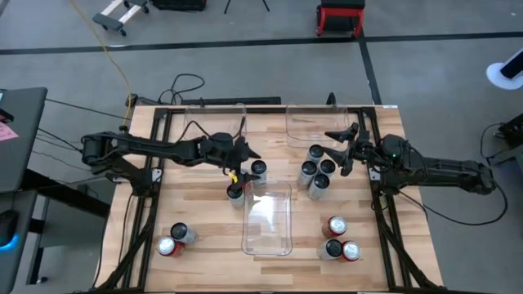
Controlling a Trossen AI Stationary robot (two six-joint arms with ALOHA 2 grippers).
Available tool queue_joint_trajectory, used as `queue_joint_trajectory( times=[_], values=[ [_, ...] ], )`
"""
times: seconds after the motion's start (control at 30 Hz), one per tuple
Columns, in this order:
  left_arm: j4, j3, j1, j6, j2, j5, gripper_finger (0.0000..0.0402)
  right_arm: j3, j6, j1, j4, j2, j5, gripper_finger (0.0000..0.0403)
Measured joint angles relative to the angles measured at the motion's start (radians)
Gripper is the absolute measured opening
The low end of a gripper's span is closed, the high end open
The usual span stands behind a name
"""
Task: Sort soda cans
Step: Put the white-blue soda can into the top left transparent bin
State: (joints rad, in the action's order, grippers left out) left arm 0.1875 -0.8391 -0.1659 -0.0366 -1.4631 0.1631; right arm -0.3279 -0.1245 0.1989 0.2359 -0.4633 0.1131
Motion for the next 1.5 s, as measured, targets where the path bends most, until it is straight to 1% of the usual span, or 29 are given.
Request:
queue_joint_trajectory(
  times=[0.27, 0.87, 0.97, 1.17, 1.4, 1.5],
  values=[
    [0.004, 0.0, 0.0, -0.004, -0.011, -0.051, 0.0364, 0.0, 0.001, 0.0, -0.006, 0.0, 0.0, 0.0306],
    [-0.006, 0.0, 0.0, -0.004, -0.012, -0.052, 0.0317, 0.0, 0.001, 0.0, 0.033, 0.0, 0.0, 0.0306],
    [-0.004, 0.0, 0.0, -0.004, -0.012, -0.058, 0.0298, 0.0, 0.001, 0.0, 0.038, 0.0, 0.0, 0.0306],
    [-0.011, 0.0, 0.0, 0.011, -0.011, -0.066, 0.0244, 0.0, 0.001, 0.0, 0.037, 0.0, 0.0, 0.0306],
    [0.007, 0.001, 0.0, 0.027, -0.012, -0.106, 0.0243, 0.0, 0.0, 0.0, 0.037, 0.0, 0.0, 0.0306],
    [0.015, 0.003, 0.0, 0.036, -0.001, -0.158, 0.0243, 0.0, 0.0, 0.0, 0.03, 0.0, 0.0, 0.0306]
  ],
)
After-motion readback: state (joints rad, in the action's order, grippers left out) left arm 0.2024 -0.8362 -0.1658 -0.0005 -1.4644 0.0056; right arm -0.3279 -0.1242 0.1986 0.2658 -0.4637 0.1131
